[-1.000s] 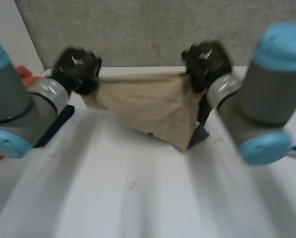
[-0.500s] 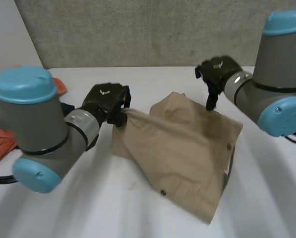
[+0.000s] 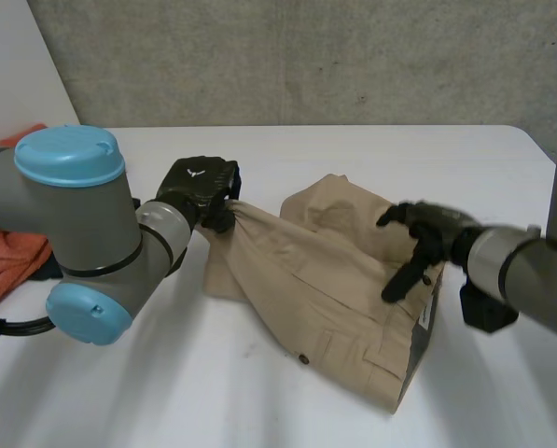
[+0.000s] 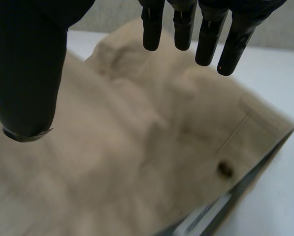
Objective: Fold the laundry.
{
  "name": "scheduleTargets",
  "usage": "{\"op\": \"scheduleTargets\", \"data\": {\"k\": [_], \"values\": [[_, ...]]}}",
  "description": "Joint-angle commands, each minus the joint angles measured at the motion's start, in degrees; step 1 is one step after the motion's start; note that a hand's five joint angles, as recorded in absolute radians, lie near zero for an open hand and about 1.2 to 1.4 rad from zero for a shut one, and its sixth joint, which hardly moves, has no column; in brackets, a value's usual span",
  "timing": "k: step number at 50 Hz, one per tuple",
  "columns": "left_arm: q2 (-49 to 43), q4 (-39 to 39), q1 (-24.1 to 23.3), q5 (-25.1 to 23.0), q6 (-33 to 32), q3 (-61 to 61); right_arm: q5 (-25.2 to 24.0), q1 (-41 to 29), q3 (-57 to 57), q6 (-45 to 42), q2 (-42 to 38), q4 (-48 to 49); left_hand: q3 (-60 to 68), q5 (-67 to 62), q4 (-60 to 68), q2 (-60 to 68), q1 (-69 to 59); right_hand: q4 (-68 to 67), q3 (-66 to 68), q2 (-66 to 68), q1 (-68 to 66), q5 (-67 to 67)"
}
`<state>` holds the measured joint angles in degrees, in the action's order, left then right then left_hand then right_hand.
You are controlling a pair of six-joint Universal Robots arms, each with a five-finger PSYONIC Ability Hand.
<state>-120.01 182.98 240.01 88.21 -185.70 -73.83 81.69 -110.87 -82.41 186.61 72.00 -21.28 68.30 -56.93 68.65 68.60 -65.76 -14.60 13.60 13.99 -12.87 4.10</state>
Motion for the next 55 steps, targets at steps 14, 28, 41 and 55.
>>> {"op": "scheduleTargets", "data": {"k": [14, 28, 41, 55], "values": [[-0.8, -0.1, -0.1, 0.2, 0.1, 0.4, 7.4, -10.1, -10.1, 1.0, -5.8, 12.5, 11.7, -13.1, 11.3, 11.4, -14.2, -1.7, 2.7, 2.3, -3.4, 2.2], [0.4, -0.6, -0.3, 0.3, 0.2, 0.1, 12.0, -11.5, -8.7, -1.2, -7.8, 18.0, 11.7, -13.1, 11.3, 11.4, -14.2, -65.4, 66.4, 66.0, -67.1, 65.9], [10.6, -2.1, -0.2, 0.1, 0.2, -3.9, 10.2, -10.6, 0.8, -35.8, 3.0, 14.7, 11.7, -13.1, 11.3, 11.4, -14.2, -65.4, 66.4, 66.0, -67.1, 65.9], [0.0, 8.2, 0.2, 0.2, -6.8, 9.5, 10.6, -8.9, 29.0, -42.6, -12.1, 16.7, 11.7, -13.1, 11.3, 11.4, -14.2, -65.4, 66.4, 66.0, -67.1, 65.9]]}}
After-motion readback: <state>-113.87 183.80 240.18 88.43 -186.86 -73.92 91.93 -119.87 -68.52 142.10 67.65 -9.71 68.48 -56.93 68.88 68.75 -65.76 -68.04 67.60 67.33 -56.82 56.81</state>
